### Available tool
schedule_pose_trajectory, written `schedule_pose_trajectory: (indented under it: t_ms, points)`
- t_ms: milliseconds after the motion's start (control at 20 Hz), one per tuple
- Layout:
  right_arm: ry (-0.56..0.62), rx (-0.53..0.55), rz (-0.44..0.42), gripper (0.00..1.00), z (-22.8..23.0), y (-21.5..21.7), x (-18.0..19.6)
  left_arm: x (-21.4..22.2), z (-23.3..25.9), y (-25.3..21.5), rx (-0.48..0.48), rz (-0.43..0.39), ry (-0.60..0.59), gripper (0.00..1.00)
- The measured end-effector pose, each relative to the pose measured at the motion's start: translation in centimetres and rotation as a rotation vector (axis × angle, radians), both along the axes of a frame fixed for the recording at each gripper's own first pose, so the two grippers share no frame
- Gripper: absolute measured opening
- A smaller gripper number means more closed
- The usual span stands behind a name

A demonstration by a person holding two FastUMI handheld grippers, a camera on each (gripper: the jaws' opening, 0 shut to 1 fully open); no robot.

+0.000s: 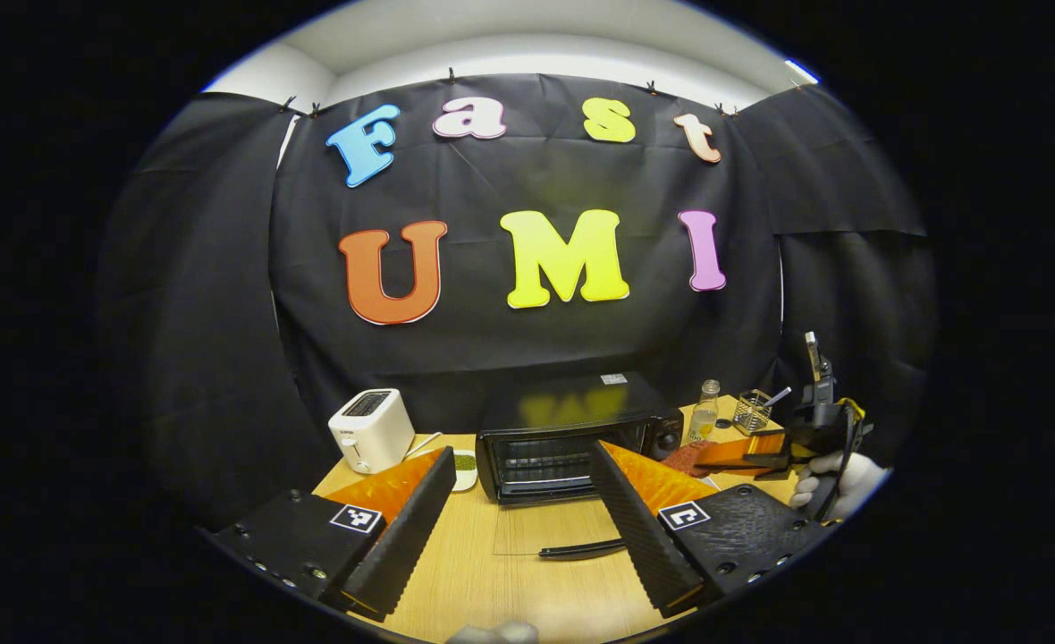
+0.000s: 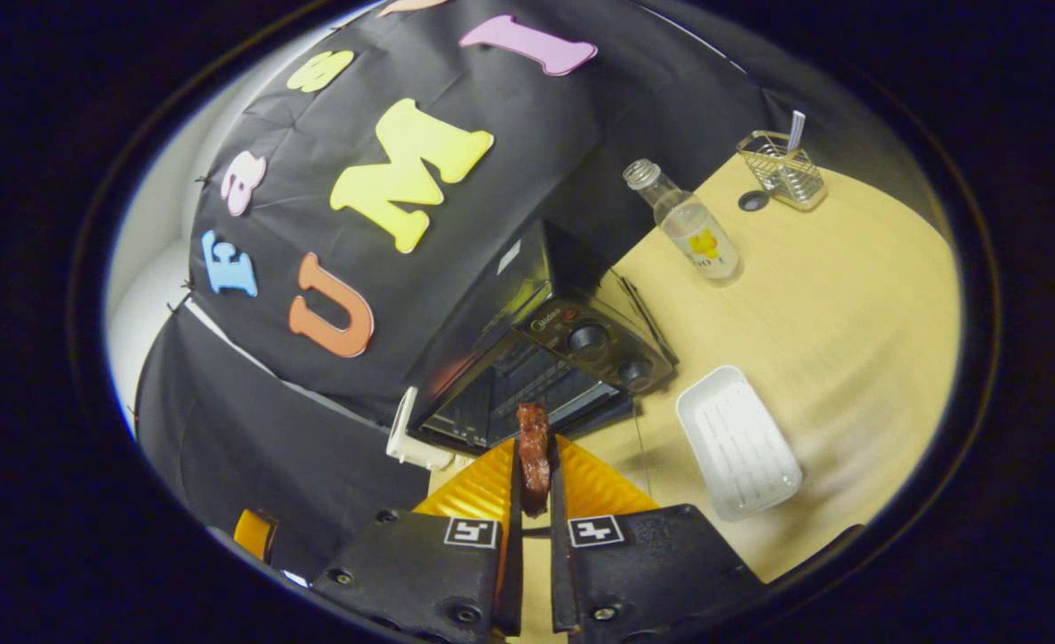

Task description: Open the electric oven with the left hand, put the food in, and close the electric oven.

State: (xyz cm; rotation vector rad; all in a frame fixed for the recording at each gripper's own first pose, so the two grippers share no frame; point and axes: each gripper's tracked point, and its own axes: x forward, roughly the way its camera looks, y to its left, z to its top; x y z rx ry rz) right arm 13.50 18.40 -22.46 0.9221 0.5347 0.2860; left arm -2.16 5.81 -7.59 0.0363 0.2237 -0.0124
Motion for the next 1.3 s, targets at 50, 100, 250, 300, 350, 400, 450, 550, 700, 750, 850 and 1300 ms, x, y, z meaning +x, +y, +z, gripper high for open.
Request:
schedule_pose_trajectory:
  t_ms: [50, 100, 250, 300, 350, 400, 450, 550, 700, 750, 850, 1300]
  points:
    - [-0.002, 0.026, -0.022, 0.12, -0.4, 1.3, 1.0, 0.2, -0.4, 0.3, 0.008, 0.0, 0.003, 0.96]
    - [-0.006, 0.051, -0.051, 0.15, -0.8, 2.3, 1.9, 0.3, -0.6, 0.8, 0.019, 0.001, 0.0, 0.97]
    - [-0.03, 0.076, -0.162, 0.16, -2.1, 4.4, 5.0, 0.7, -1.1, 1.8, 0.044, 0.002, -0.016, 0.97]
    - [-0.029, 0.081, -0.185, 0.16, -2.7, 5.2, 5.9, 0.8, -1.4, 1.9, 0.05, -0.001, -0.018, 0.97]
    - [-0.029, 0.096, -0.203, 0.16, -3.3, 6.1, 6.8, 0.9, -1.7, 2.1, 0.054, -0.003, -0.021, 0.97]
    - [-0.028, 0.118, -0.225, 0.16, -3.8, 7.0, 7.7, 1.0, -1.9, 2.3, 0.057, 0.001, -0.024, 0.96]
    - [-0.016, 0.139, -0.245, 0.16, -4.6, 7.7, 8.3, 1.1, -2.4, 2.6, 0.053, 0.005, -0.019, 0.96]
    - [-0.019, 0.171, -0.286, 0.16, -5.3, 9.1, 10.2, 1.1, -3.6, 3.1, 0.03, 0.017, 0.005, 0.97]
    - [-0.024, 0.218, -0.322, 0.16, -5.3, 10.9, 13.0, 1.2, -4.9, 3.4, 0.009, 0.028, 0.036, 0.96]
    - [-0.023, 0.245, -0.331, 0.16, -5.2, 11.4, 13.7, 1.3, -5.1, 3.6, 0.01, 0.029, 0.04, 0.97]
    - [-0.021, 0.281, -0.36, 0.16, -5.4, 11.9, 15.3, 1.8, -5.1, 3.9, 0.012, 0.034, 0.041, 0.97]
    - [-0.043, 0.113, -0.393, 0.18, -6.6, 11.8, 18.0, 2.4, -4.9, 3.9, 0.017, 0.037, 0.04, 0.97]
